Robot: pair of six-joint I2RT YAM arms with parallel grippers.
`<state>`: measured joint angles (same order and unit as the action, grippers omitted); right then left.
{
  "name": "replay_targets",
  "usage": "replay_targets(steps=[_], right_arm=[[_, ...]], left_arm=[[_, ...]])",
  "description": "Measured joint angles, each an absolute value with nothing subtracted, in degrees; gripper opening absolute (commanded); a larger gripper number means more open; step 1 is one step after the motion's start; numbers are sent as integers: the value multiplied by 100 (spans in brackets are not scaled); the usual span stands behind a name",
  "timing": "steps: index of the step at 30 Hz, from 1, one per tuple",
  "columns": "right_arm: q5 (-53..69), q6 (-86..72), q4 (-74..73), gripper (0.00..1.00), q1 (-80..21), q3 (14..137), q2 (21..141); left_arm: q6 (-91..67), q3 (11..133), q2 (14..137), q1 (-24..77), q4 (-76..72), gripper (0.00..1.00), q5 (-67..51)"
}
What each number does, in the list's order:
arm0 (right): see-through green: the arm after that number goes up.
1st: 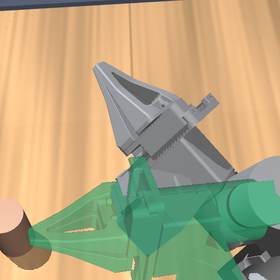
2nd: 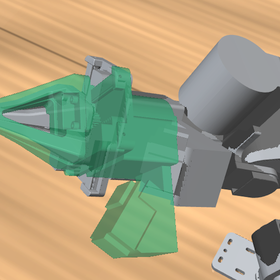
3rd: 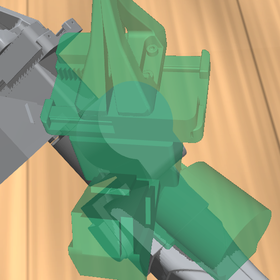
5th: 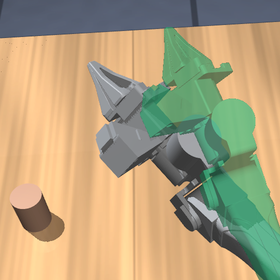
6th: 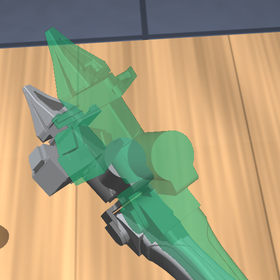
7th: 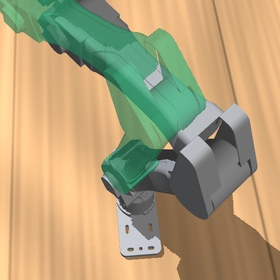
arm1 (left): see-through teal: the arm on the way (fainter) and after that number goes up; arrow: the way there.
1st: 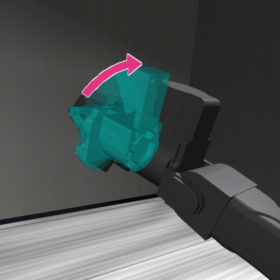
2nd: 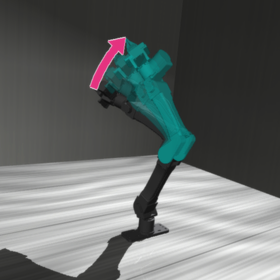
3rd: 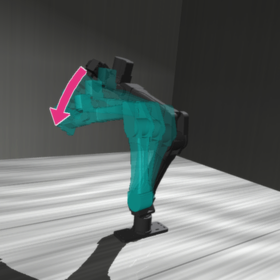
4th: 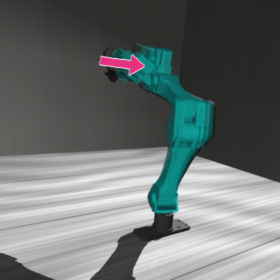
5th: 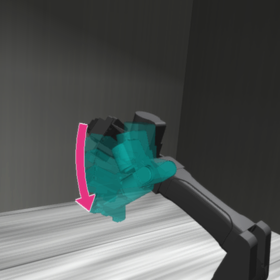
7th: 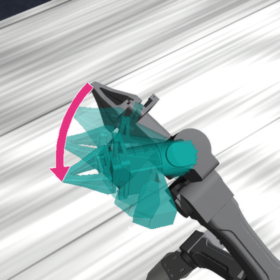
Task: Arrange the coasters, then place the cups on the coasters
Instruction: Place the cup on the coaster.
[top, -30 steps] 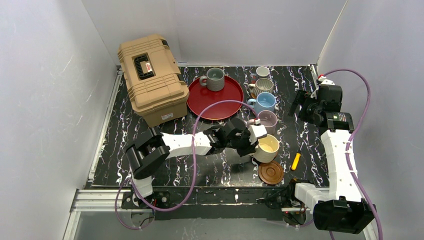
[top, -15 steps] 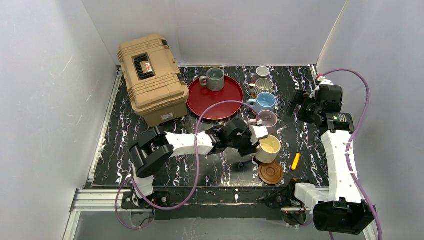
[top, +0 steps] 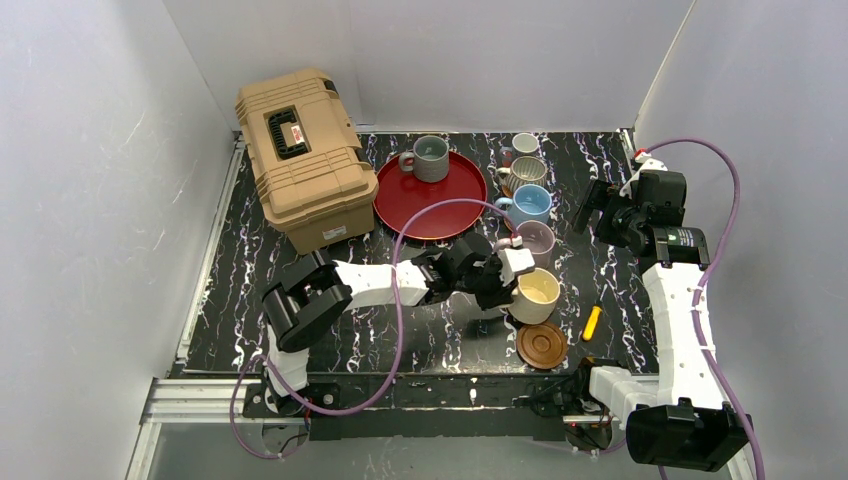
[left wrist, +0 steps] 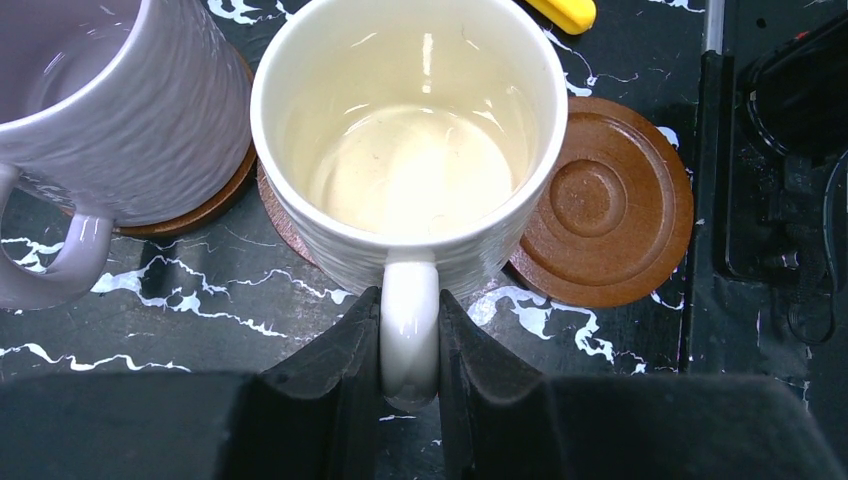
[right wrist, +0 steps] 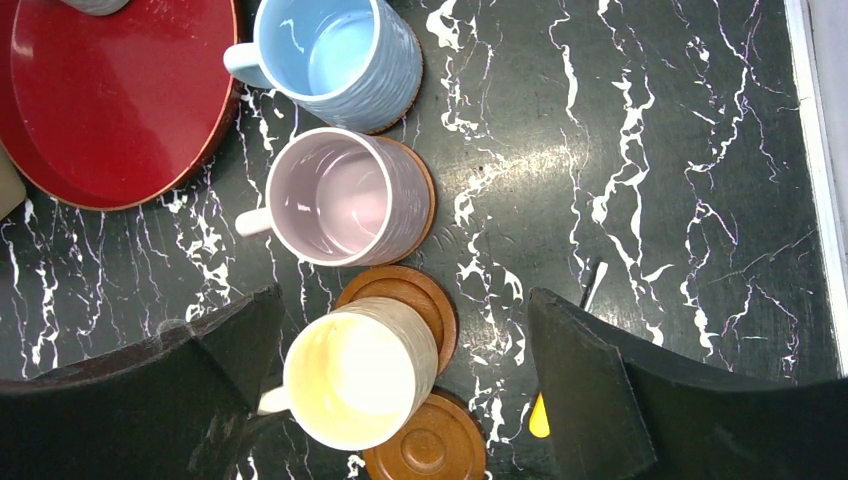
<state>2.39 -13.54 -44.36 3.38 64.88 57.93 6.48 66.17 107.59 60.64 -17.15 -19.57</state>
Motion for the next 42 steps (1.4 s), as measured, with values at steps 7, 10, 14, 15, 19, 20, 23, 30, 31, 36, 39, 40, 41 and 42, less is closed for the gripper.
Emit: replay_targets(steps=[7,10,14,15,19,20,23,30,31,36,39,40,41,42], right_arm=[[298,-1354,-4438,100,338,6479,5782],[318,-1352,-4438,100,338,6479,5778],[325,-1352,-4438,100,338,6479,5778],[329,-1352,-4438,100,338,6479,5778],[364,-1352,-4438,100,338,6475,5778],[368,-1352,-4436,100,338,6471,5778],[397,-1352,-4436,100,338,6460,5778],[454,-1352,-4431,100,338,6396,5780],[456,-1352,-4438,100,338,6392,5780],[473,-1352,-4434,100,338,6390,5780],[478,-1350,-4434,100,338,6390,5780],[478,-1352,-4434,100,338,6390,5780],[478,-1350,-4434,100,338,6390,5780],[484,-1350,-4434,100,338,6390,5780]], left_arm=[[666,6748,10879,5988,-1715,0,-2067],[683,6790,10932,5951,-1734,0,-2134],[709,6801,10943,5907,-1737,0,-2169],[711,6801,10943,5898,-1737,0,-2185],[753,6801,10943,5870,-1737,0,-2193],[768,6801,10943,5863,-1737,0,-2193],[794,6801,10945,5861,-1737,0,-2196],[864,6853,11045,5861,-1802,0,-2250],[878,6864,11063,5861,-1811,0,-2259],[919,6906,11128,5861,-1883,0,-2283],[941,6906,11131,5861,-1885,1,-2281],[943,6906,11131,5861,-1885,2,-2279],[947,6906,11131,5861,-1885,3,-2279],[952,6906,11131,5861,-1885,4,-2279]])
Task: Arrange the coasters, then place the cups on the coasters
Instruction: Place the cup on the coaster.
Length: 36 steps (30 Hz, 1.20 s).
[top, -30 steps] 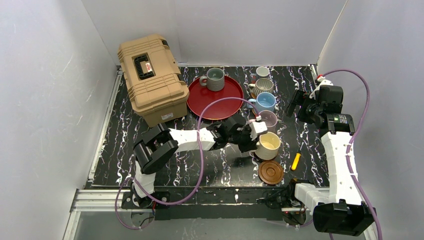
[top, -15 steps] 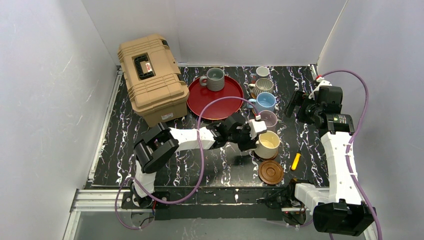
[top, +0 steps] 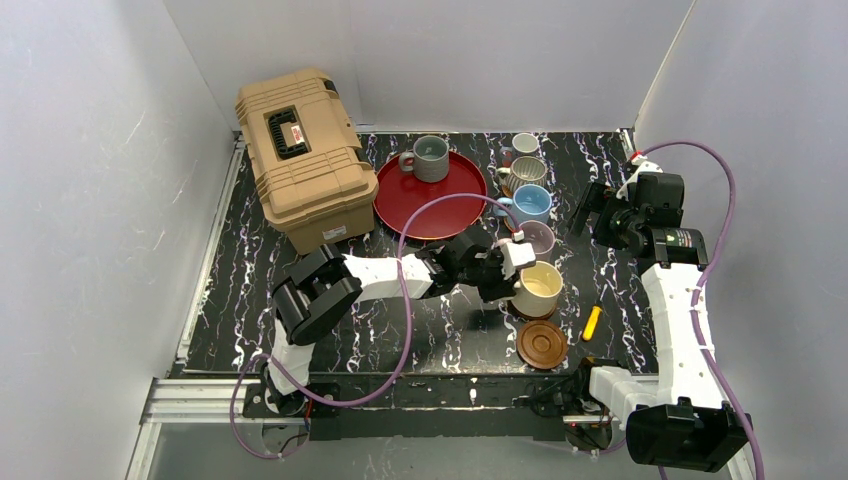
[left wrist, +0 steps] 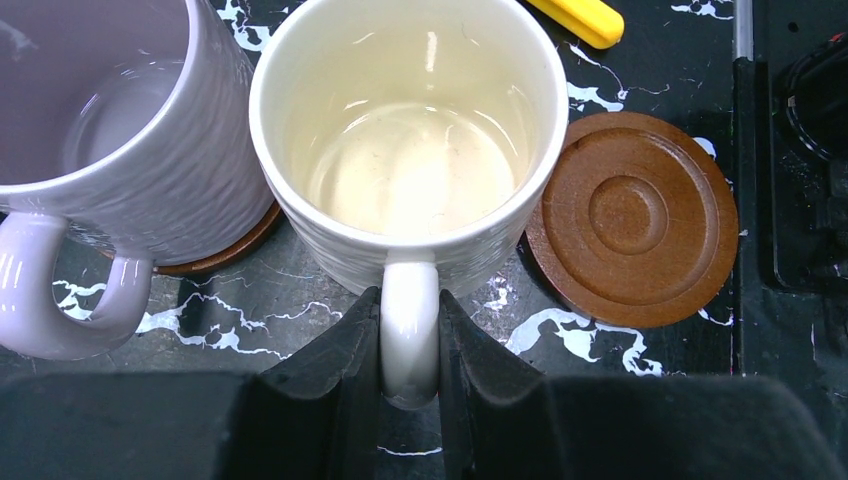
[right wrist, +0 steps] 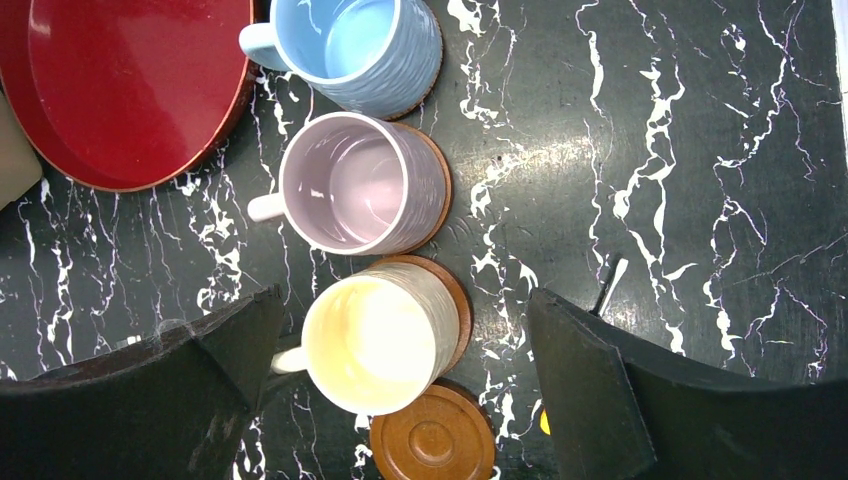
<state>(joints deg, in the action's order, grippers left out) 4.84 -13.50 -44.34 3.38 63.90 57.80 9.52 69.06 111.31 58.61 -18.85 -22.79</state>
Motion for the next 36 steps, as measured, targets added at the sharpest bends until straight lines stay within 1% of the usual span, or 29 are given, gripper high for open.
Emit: replay_targets(steps=[8,13,18,23,36], right_arm=[[510,-1350,-4434,100,338,6388,5780],[515,-1350,-4434,100,338,6386,5780],[517,-1350,-4434,100,338,6386,5780],[534,-1347,-4434,100,338,6383,5780],[580,-1347,-4434,100,338,6383,5780]], left_arm=[[1002,6906,11131,5861,-1883,21,-2231],[998,6908,11131,5861,-1894,29,-2178],[985,6908,11131,5861,-1955,34,-2108],[956,6908,11128,5861,-1968,41,-2049],[722,6901,10969,5861,-1975,52,-1986]])
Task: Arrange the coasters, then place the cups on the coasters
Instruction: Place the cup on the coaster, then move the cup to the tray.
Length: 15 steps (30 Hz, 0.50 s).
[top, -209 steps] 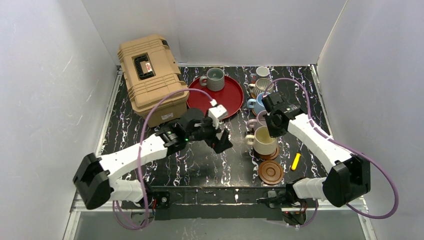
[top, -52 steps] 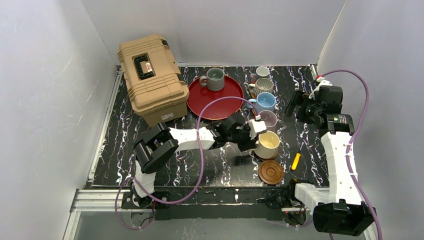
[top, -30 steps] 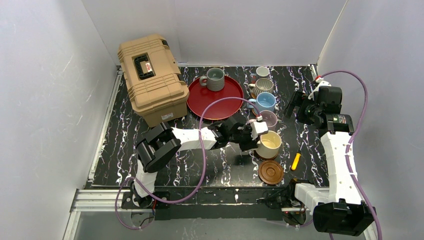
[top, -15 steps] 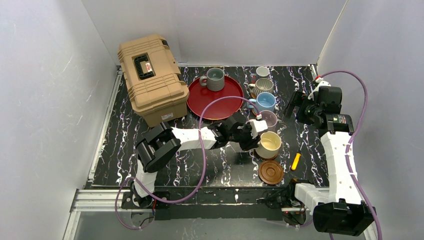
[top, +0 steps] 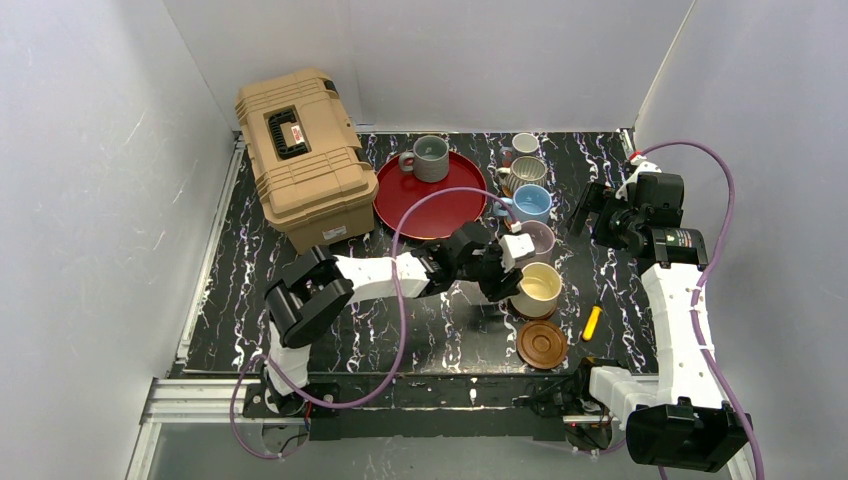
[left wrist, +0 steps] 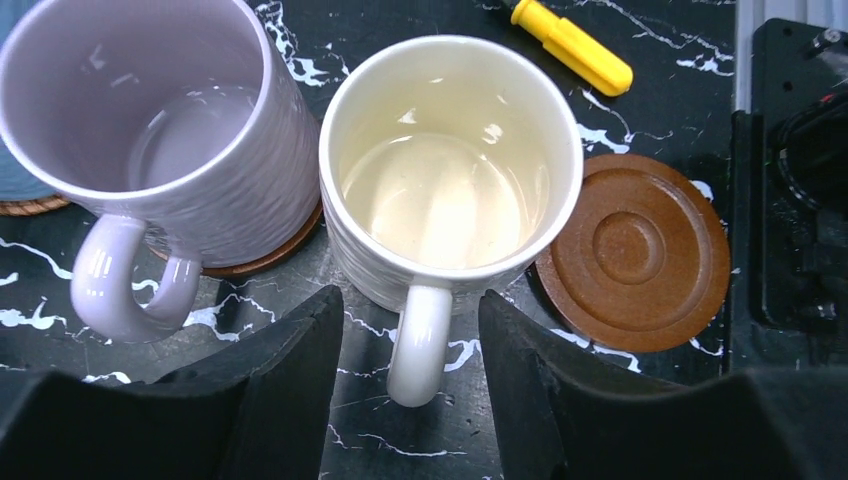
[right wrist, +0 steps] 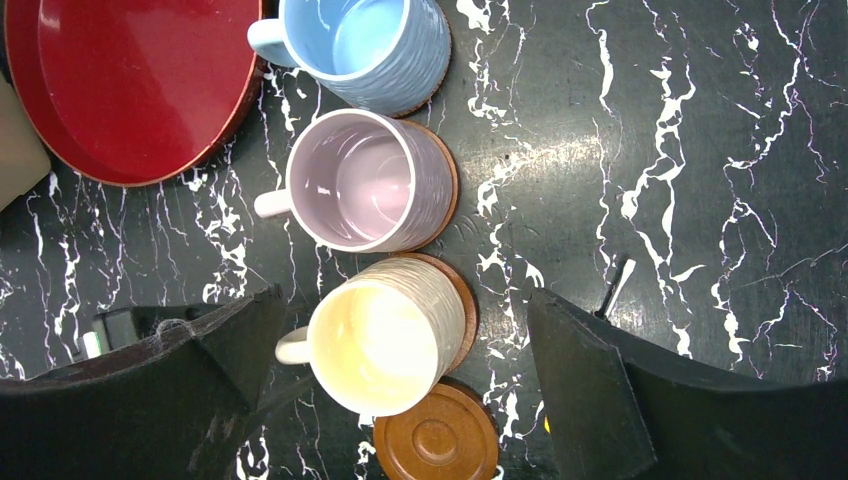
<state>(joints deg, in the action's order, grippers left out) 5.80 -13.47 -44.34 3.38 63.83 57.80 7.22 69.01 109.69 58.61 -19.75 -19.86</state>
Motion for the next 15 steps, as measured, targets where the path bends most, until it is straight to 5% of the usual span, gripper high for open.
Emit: replay_targets(steps=[15], right_arm=[[576,-1330,-4438,100,338,6383,5767]], left_arm=[[215,6381,9332,5828,-1769,71,-1516]])
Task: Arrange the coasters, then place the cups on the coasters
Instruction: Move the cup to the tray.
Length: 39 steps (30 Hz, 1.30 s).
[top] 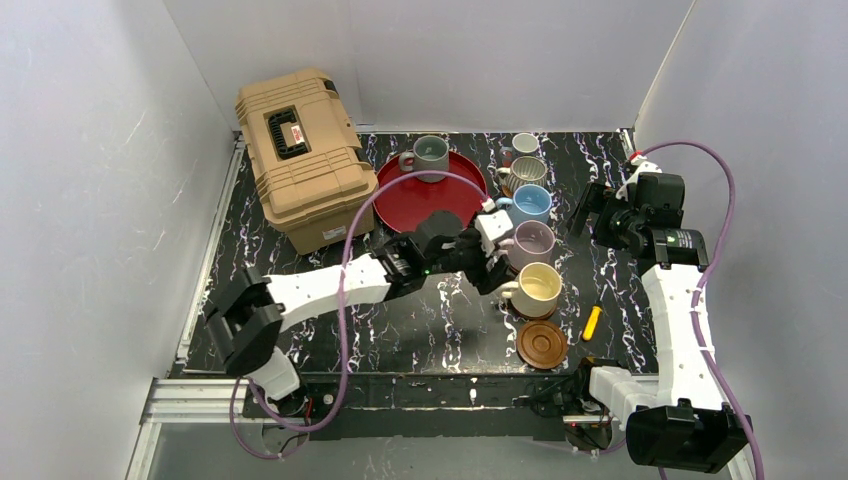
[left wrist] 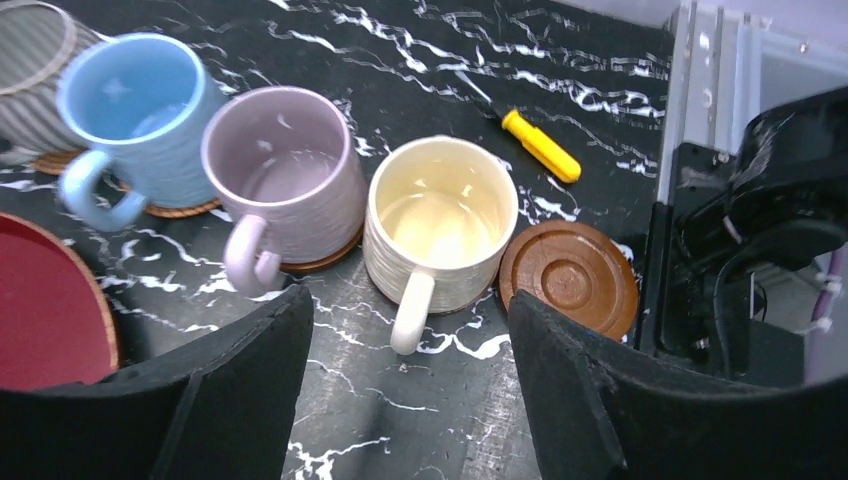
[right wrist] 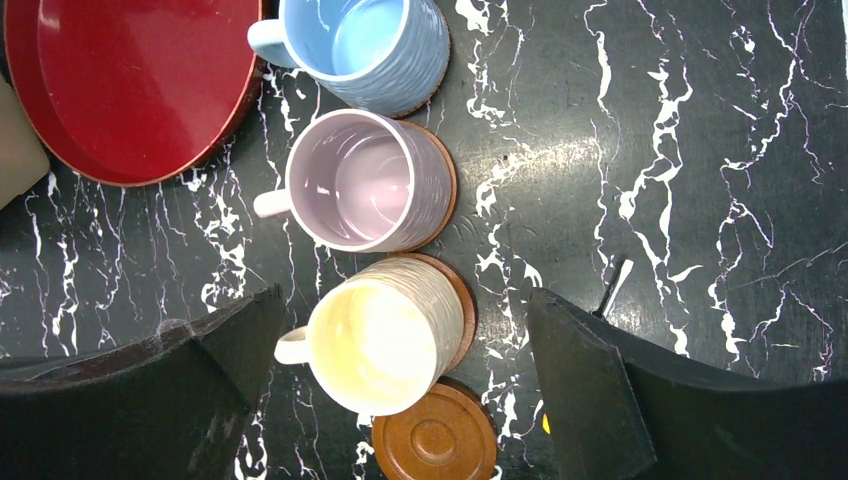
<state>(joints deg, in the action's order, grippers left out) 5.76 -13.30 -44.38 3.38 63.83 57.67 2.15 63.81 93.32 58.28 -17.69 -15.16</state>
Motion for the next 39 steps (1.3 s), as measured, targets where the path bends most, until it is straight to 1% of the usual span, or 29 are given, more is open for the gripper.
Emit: replay_targets(steps=[4,9,16,19,24,31,35,39], right_arm=[[508,-1315,-4440,100,338,6383,5699],[478,-1310,-4447,100,338,6407,5612],[532,-1313,-4447,100,338,6442,5590],[589,-1315,-4445,100,338,6442,5579],[681,-1317,-4445,100,338,6442,5553],[808,-1330,-4442,100,338,6442,5402],[873,-1330,-4445,100,338,6442,5347],[939,-1332,-4445,100,338,6438,5306]], left_arm=[[75,6412,8683,5776,-1249,77,-1284],[-222,7072,8228,5607,30,86,-888],[-799,8200,8232,4552,1505,87,-775],[-1009,9164,8759,4029,2296,85,-770],[-1267,10536,9902,3387,3114,78,-786],[-1347,12575,11902,2847,4003,72,-467],[-1297,13362,12720,2794,4204,66,-137],[-1247,13655,13155,2751,4178,65,154]])
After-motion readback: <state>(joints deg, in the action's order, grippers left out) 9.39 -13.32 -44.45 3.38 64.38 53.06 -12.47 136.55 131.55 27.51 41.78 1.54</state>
